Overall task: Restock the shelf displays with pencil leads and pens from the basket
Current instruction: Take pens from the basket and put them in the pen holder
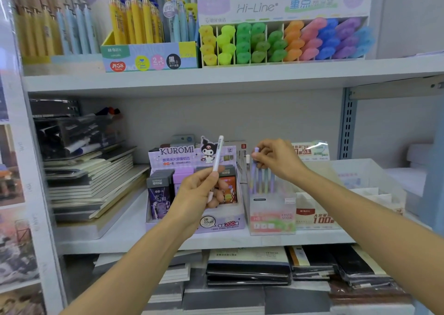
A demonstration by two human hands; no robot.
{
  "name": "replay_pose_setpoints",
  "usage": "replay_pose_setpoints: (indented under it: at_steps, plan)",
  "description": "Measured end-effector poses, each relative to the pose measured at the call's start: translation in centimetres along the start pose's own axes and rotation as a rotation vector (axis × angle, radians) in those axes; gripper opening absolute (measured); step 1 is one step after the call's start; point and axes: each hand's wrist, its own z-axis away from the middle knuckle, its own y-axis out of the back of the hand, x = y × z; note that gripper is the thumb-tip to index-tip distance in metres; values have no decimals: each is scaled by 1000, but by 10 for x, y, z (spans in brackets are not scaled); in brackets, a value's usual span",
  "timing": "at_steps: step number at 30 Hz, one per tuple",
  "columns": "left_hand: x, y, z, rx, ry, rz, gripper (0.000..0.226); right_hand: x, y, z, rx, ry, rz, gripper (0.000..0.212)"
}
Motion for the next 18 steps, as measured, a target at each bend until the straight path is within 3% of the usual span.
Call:
replay_pose_setpoints:
  at_steps: [5, 8, 14, 18]
  plan:
    - [-3, 5, -2, -67, 26, 38, 19, -1, 3, -4, -107, -27, 6, 4]
    - [-3, 9, -2, -79, 56, 70, 16, -4, -3, -8, -64, -10, -19, 17]
    - [-2, 16, -1, -104, 110, 118, 19, -3, -20, -9, -27, -18, 155, 11]
    - [-1, 16, 0, -114, 140, 146, 19, -15, -8, -4, 29, -16, -11, 20]
